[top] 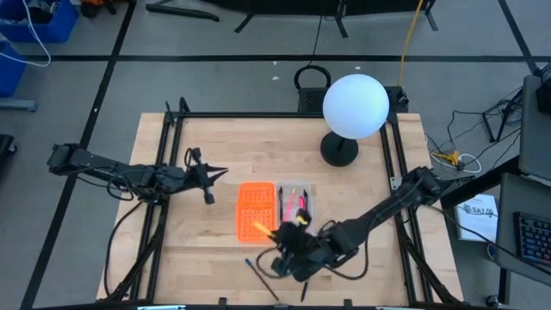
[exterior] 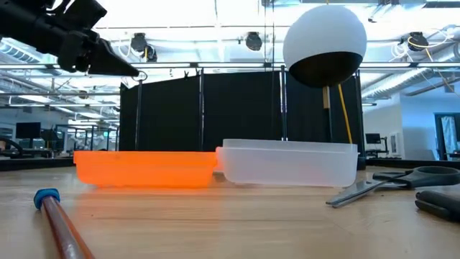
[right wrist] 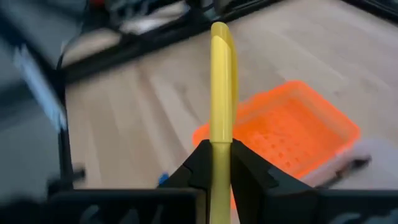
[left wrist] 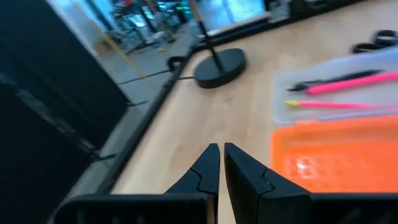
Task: Pick & place school supplies into a supply box
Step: Put the yellow highlighter into the orange supply box
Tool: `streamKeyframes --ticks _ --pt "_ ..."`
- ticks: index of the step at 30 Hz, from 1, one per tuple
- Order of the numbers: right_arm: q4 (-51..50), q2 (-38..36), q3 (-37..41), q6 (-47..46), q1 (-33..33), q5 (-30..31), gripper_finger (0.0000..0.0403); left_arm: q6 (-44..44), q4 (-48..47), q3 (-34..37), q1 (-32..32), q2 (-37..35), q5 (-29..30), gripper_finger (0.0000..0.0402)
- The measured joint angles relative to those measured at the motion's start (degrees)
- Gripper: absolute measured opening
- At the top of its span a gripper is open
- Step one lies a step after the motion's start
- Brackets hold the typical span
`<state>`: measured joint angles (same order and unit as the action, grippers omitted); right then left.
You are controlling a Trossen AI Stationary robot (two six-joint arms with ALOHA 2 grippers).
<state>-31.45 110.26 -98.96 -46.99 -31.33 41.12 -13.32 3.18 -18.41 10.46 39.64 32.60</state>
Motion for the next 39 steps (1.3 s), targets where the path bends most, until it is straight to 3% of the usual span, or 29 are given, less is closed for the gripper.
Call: streamKeyframes --ticks 7,12,22,34,39 --pt "-12.9 -0.8 2.1 -31.8 3.2 0.7 0.0026 -1.2 1.4 0.0 0.0 0.0 7.1 0.0031" --pt "-9.3 -0.7 10.7 -44.3 6.1 -2.4 0.0026 -1.5 1.3 0.0 0.0 0.0 8.3 0.0031" --pt "20.8 -0.8 29.6 -45.4 13.6 -12.8 0.0026 -3.1 1.3 0.0 0.0 0.0 10.0 0.0031" --pt "20.9 -1.1 33.5 -44.7 15.5 -14.2 0.0027 -1.8 0.5 0.0 0.0 0.0 10.0 0.0031" --pt "20.9 -1.1 33.7 -43.6 15.6 -14.2 0.0076 -1.1 -1.4 0.0 0.0 0.0 10.0 0.0031"
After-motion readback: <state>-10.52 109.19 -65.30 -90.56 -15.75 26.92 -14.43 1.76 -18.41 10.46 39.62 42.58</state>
